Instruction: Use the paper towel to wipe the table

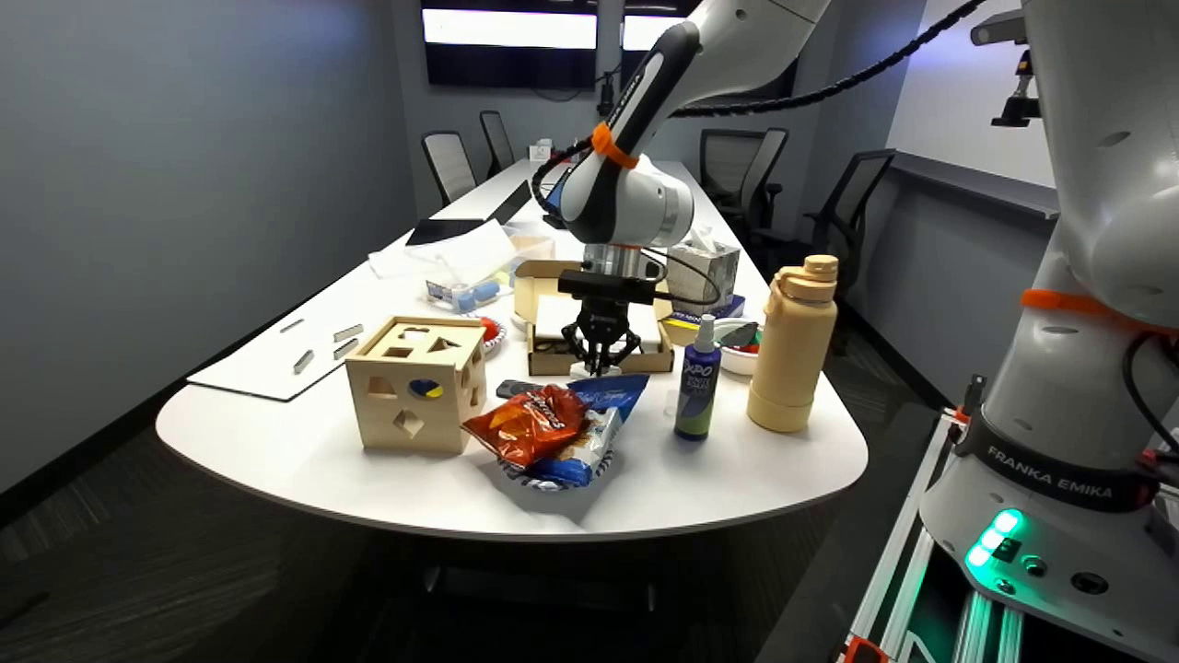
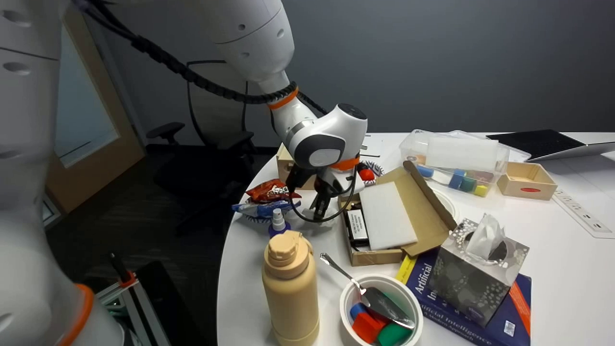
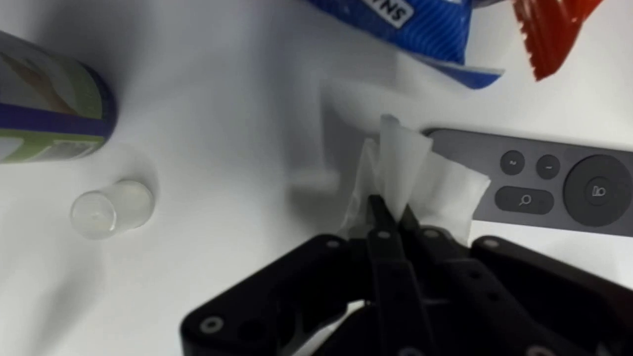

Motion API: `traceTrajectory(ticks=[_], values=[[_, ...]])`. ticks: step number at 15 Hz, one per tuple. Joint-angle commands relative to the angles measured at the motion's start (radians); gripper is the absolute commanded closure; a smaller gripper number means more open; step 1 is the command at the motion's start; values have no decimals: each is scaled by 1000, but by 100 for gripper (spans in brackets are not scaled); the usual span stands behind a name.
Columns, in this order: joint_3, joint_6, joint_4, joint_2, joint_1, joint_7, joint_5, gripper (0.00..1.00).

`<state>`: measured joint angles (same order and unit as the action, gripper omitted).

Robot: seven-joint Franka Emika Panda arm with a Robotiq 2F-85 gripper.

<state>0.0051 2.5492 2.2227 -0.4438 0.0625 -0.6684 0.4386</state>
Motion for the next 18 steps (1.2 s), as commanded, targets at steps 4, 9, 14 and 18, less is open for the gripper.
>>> traceTrajectory(ticks=[4, 9, 14, 18], values=[[-27, -34, -85, -89, 4, -49, -22, 99], [-49, -31, -56, -82, 6, -99, -21, 99], [-74, -73, -42, -85, -2, -177, -28, 99], [-76, -178, -63, -99, -5, -174, -54, 99]])
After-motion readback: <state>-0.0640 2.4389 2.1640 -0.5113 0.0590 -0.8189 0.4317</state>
